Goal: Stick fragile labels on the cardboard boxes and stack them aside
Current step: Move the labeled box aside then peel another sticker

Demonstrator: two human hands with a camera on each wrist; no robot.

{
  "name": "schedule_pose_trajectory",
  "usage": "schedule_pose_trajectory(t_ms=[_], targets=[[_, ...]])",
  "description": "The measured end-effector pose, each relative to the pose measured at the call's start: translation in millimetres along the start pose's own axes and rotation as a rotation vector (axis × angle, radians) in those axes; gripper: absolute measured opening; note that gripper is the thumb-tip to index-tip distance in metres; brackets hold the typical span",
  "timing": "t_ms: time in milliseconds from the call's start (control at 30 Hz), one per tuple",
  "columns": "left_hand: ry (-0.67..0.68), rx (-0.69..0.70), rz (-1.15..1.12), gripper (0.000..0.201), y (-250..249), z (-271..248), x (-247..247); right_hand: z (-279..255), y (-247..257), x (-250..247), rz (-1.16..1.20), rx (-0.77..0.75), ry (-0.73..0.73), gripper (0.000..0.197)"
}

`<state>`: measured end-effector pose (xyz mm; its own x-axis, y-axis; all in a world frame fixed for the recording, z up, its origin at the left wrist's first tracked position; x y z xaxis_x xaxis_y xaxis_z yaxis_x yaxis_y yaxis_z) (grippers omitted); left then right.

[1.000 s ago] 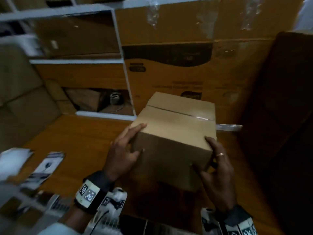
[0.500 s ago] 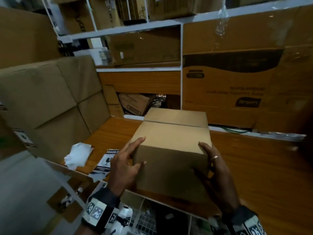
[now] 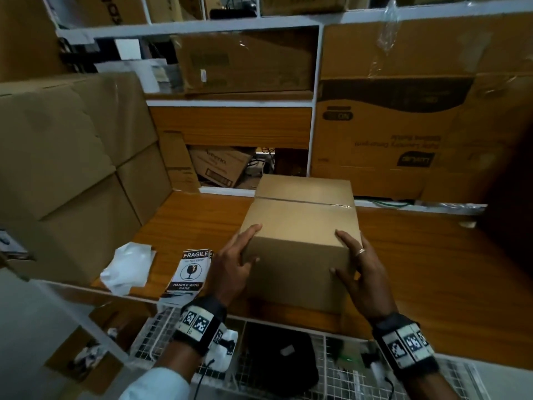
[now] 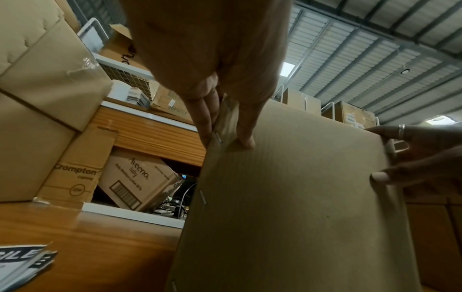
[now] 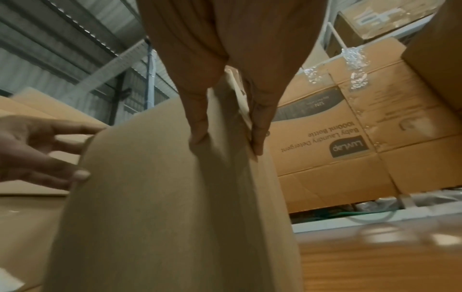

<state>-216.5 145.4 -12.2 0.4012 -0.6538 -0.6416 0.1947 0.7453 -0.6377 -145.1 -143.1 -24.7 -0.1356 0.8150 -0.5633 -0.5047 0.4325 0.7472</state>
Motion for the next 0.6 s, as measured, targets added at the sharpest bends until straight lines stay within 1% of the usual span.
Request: schedule_pose_trajectory(t_ms=[200,267,367,433,500,533,600], targets=[[-0.024,0.026,0.015,0.088,16,18,7,21,-4,5,-0.007,0.029,-0.008,0.084],[-0.056,0.047,0.023,0.085,20,24,9,27,-7,5,-0.009,0.03,-0.013,0.083],[-0.112,0.083,0.041,0.077,16,31,13,34,-9,5,0.017,-0.011,-0.038,0.082],[-0.133,0.125,0.059,0.077,16,33,16,36,-11,4,0.044,-0.027,-0.055,0.081],[-0.134,0.123,0.061,0.078,19,39,18,39,-15,3,0.08,-0.055,-0.059,0.08],[-0.132,0.116,0.057,0.079,19,41,18,40,-16,4,0.121,-0.042,-0.059,0.079],[-0.115,0.107,0.051,0.082,16,43,17,37,-19,8,0.095,-0.036,-0.078,0.079]])
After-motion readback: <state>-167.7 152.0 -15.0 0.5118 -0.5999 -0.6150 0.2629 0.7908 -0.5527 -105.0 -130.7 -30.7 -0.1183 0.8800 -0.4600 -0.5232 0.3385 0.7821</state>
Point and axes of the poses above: each hand's wrist, its own z-axis towards the middle knuckle, its own x-axis out of the palm, y = z × x, the point moved 6 cm from there along z, towards the middle knuckle, and after that the axes turned 5 degrees about y, right-handed, at the moved point
